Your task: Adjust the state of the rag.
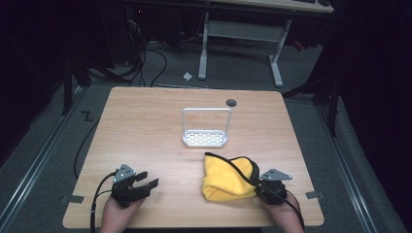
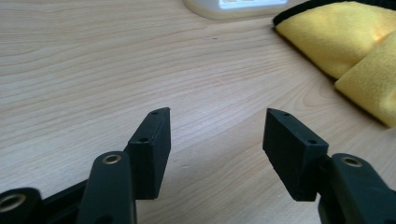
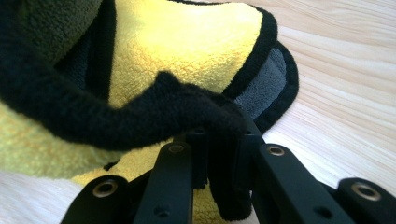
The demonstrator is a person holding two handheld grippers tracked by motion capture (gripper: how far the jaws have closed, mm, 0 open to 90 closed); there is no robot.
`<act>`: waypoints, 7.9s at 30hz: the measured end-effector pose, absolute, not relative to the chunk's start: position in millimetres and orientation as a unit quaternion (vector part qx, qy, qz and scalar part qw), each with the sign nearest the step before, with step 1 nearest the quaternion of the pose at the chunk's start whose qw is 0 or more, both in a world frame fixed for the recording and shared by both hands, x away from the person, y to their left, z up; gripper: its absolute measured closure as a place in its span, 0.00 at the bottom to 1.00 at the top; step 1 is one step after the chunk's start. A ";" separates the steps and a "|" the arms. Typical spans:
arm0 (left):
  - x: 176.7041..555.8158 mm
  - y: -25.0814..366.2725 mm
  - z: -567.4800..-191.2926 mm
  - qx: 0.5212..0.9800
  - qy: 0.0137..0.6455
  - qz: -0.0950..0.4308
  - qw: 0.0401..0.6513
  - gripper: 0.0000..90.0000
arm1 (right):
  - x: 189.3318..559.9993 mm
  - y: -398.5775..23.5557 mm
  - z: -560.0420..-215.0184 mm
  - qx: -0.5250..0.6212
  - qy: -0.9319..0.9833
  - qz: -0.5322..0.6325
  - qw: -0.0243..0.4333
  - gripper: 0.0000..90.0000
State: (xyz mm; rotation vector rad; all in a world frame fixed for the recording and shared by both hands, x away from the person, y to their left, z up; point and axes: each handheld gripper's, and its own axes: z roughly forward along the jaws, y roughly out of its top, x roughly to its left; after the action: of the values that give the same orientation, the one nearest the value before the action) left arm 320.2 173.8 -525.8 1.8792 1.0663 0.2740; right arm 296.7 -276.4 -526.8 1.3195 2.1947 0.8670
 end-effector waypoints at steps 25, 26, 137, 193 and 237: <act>284.7 98.8 -494.5 0.799 0.327 0.078 0.499 0.46 | 296.0 -240.5 -517.2 0.436 0.799 0.354 0.216 0.75; 283.6 94.5 -493.2 0.800 0.323 0.077 0.499 0.46 | 294.0 -246.3 -516.6 0.441 0.795 0.357 0.215 0.75; 336.4 64.5 -525.6 0.817 0.396 0.077 0.412 0.81 | 332.0 -228.5 -529.1 0.425 0.811 0.363 0.174 0.67; 327.7 117.2 -516.3 0.771 0.437 0.093 0.455 0.52 | 293.1 -198.5 -517.5 0.345 0.838 0.394 0.151 0.71; 281.8 91.9 -527.5 0.804 0.379 0.037 0.458 0.78 | 413.0 -247.9 -513.8 0.479 0.793 0.291 0.241 0.82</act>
State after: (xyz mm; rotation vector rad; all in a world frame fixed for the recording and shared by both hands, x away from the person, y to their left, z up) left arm 281.8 91.9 -527.5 1.9802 0.9332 0.0922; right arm 413.0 -247.9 -513.8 1.3092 2.1679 0.7950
